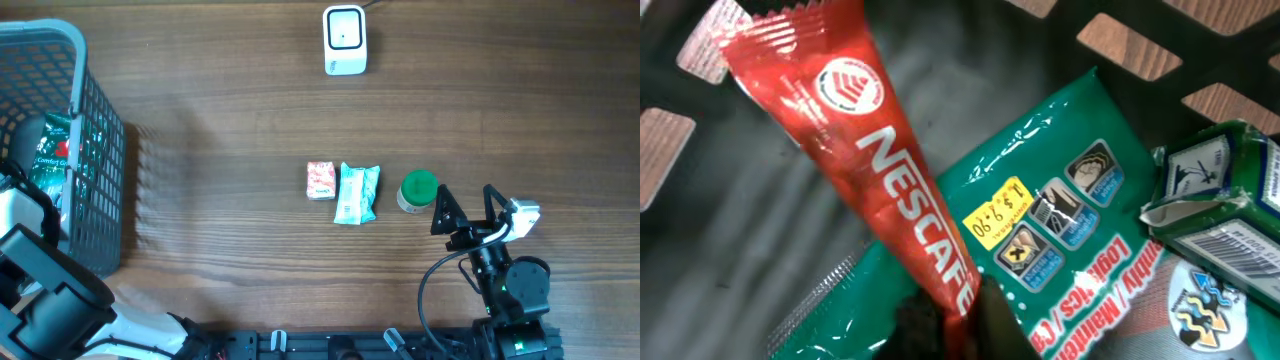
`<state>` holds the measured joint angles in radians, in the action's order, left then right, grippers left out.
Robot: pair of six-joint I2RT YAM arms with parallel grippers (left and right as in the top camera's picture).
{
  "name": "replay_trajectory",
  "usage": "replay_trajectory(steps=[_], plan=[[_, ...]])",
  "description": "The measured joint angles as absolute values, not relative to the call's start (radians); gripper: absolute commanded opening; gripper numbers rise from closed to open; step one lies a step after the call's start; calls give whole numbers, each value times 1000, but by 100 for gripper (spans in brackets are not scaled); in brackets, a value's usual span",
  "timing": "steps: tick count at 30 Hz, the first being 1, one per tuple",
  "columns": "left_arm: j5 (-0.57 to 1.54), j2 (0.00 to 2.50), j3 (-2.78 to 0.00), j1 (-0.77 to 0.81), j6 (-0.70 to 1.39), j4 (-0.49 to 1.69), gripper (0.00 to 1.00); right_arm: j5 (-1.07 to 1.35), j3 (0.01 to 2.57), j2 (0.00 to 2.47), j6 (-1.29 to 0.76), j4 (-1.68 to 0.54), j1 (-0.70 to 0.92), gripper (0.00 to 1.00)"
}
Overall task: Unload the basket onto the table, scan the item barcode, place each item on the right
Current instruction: 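Reach the left gripper into the basket and grasp the red Nescafe stick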
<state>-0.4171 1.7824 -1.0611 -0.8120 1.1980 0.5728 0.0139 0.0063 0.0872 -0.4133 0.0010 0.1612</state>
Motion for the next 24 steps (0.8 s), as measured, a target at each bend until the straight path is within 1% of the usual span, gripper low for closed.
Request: replay_trajectory(steps=[6,15,18,24], plan=[[-402,1714,-1057,-812,1199,583,4,14,6,87,-413,1,161,100],[-337,1353,-1057,-812,1200,495,4,14,6,87,-413,1,161,100],[-293,1252,-1058,-812,1200,463,4,14,6,87,-413,1,161,100],[-109,1080,-1057,-783,1202,385,4,14,6,87,-413,1,161,100]])
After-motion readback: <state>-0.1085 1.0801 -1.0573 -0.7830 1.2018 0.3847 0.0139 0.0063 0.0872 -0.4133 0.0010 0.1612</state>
